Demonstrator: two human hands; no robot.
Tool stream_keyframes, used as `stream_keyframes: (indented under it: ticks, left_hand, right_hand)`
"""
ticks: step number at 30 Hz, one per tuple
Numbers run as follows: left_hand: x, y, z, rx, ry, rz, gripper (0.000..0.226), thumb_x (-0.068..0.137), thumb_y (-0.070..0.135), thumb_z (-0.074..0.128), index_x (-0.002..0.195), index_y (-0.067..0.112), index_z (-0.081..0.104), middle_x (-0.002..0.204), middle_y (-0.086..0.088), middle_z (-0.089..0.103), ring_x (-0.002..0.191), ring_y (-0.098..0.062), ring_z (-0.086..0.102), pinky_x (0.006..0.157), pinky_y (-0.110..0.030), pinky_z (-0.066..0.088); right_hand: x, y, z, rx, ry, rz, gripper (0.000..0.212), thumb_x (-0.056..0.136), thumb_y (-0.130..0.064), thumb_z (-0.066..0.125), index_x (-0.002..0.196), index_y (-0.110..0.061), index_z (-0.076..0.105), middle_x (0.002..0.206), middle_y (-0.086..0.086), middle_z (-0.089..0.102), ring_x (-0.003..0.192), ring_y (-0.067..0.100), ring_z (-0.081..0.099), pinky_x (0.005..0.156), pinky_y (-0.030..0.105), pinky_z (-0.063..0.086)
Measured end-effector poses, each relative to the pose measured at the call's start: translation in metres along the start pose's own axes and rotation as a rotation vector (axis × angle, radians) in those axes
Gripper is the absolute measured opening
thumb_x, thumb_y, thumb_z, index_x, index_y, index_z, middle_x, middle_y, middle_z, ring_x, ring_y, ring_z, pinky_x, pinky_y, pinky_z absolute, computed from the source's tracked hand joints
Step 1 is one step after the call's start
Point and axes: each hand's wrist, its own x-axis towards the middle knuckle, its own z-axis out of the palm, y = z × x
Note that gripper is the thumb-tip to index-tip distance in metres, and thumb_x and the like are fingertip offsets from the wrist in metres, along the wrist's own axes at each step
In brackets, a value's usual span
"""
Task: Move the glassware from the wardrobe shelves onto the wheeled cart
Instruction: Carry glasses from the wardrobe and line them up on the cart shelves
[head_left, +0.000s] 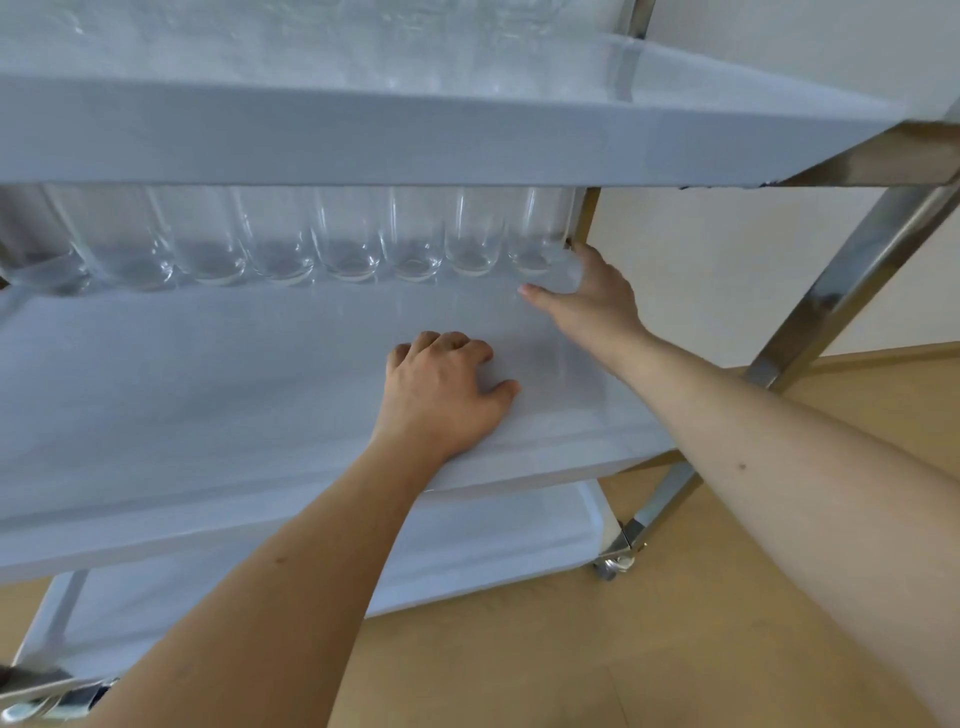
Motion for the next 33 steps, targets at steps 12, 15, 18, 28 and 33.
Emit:
stream_keyframes:
  ticks: [12,15,18,28,33]
  left_hand:
    - [-0.021,0.025,-0.014,0.058,-0.128,-0.079,0.042,0.095,0.037,0.062,0.128,0.011,0.065,0.138,-0.011,0.060,0.133,-0.035,0.048,0.115,-0.049,0.031]
    - [-0.042,0.046,-0.034,0.073,-0.230,-0.125,0.048,0.096,0.038,0.061,0.135,0.011,0.059,0.143,-0.009,0.056,0.138,-0.035,0.043,0.116,-0.055,0.027]
    - [-0.067,0.064,-0.065,0.087,-0.354,-0.149,0.054,0.098,0.043,0.057,0.143,0.014,0.052,0.152,-0.008,0.048,0.144,-0.033,0.036,0.119,-0.056,0.022]
    - [-0.118,0.138,-0.212,-0.025,-0.584,-0.243,0.058,0.098,0.045,0.056,0.149,0.018,0.045,0.158,-0.009,0.039,0.147,-0.030,0.029,0.118,-0.047,0.027]
    - [-0.105,0.178,-0.289,-0.064,-0.611,-0.154,0.062,0.096,0.044,0.059,0.151,0.020,0.040,0.158,-0.008,0.036,0.147,-0.028,0.028,0.116,-0.045,0.030]
  right_hand:
    - [-0.065,0.021,-0.005,-0.242,-0.170,-0.112,0.076,0.093,-0.056,0.060,0.153,-0.015,0.039,0.150,0.011,0.046,0.142,0.033,0.035,0.117,0.040,0.027]
    - [-0.092,0.017,-0.026,-0.298,-0.268,-0.103,0.073,0.094,-0.054,0.060,0.152,-0.015,0.040,0.153,0.008,0.044,0.146,0.032,0.030,0.121,0.043,0.019]
    - [-0.121,0.009,-0.054,-0.304,-0.389,-0.041,0.073,0.096,-0.057,0.056,0.153,-0.014,0.038,0.158,0.008,0.039,0.148,0.033,0.028,0.121,0.046,0.019]
    - [-0.208,-0.070,-0.198,-0.283,-0.548,0.127,0.069,0.093,-0.055,0.060,0.149,-0.020,0.043,0.150,0.004,0.048,0.141,0.027,0.040,0.116,0.043,0.031]
    - [-0.238,-0.128,-0.275,-0.254,-0.505,0.198,0.069,0.092,-0.056,0.060,0.150,-0.024,0.040,0.153,0.003,0.045,0.144,0.024,0.035,0.117,0.041,0.029]
